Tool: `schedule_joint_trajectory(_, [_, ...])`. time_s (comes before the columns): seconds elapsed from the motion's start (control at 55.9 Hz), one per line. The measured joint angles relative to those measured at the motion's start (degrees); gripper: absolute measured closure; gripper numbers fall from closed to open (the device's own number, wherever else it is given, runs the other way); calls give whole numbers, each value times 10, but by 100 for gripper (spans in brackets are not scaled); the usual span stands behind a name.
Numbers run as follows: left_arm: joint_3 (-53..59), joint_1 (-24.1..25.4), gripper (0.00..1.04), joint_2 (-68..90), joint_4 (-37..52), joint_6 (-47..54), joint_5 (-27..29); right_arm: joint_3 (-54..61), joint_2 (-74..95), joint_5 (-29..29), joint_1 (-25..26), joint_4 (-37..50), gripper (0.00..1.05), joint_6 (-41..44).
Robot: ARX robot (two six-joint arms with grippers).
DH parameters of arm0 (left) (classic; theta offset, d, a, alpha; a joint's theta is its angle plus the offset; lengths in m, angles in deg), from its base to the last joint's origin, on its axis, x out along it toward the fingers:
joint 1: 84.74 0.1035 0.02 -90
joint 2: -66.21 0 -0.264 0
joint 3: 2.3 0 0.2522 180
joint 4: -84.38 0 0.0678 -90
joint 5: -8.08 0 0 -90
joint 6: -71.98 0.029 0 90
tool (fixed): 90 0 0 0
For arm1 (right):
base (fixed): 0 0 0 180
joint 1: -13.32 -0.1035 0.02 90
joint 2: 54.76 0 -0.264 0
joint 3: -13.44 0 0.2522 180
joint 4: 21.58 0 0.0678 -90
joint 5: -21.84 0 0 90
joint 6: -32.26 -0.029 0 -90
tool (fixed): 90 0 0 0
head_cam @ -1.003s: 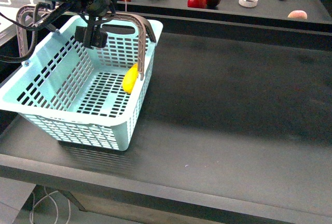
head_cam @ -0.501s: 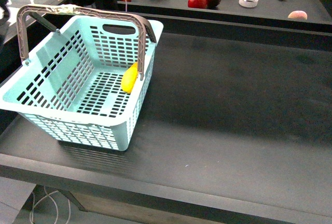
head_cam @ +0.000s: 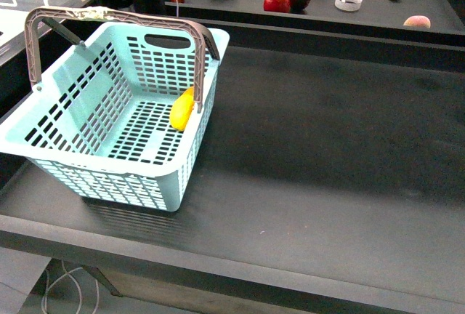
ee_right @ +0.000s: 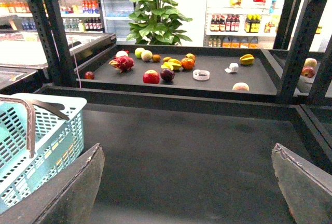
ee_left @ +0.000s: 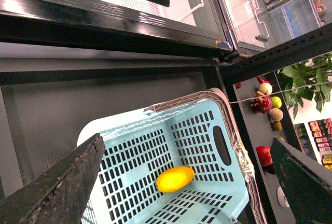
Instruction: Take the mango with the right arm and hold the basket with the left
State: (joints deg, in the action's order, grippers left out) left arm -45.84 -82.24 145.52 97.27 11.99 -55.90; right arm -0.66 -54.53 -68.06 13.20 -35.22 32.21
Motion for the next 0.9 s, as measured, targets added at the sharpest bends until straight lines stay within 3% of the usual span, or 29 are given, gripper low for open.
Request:
schedule_joint_trajectory(0.054, [3, 3, 9, 3, 9, 18, -17, 0, 0, 0, 0, 0, 8, 0])
schedule_joint_trajectory(0.125, [94, 24, 30, 18, 263, 249, -250, 0, 0, 0, 0, 0, 8, 0])
schedule_joint_trajectory(0.179, [129, 19, 44, -4, 334, 411, -302, 0, 0, 0, 0, 0, 8, 0])
schedule_joint_trajectory(0.304, [178, 15, 68, -38, 373, 543, -295, 0, 0, 0, 0, 0, 8, 0])
schedule_joint_trajectory(0.483, [229, -24, 103, -116, 334, 584, -264, 0, 0, 0, 0, 0, 8, 0])
schedule_joint_trajectory(0.895, [285, -24, 103, -356, 153, 594, -260, 0, 0, 0, 0, 0, 8, 0])
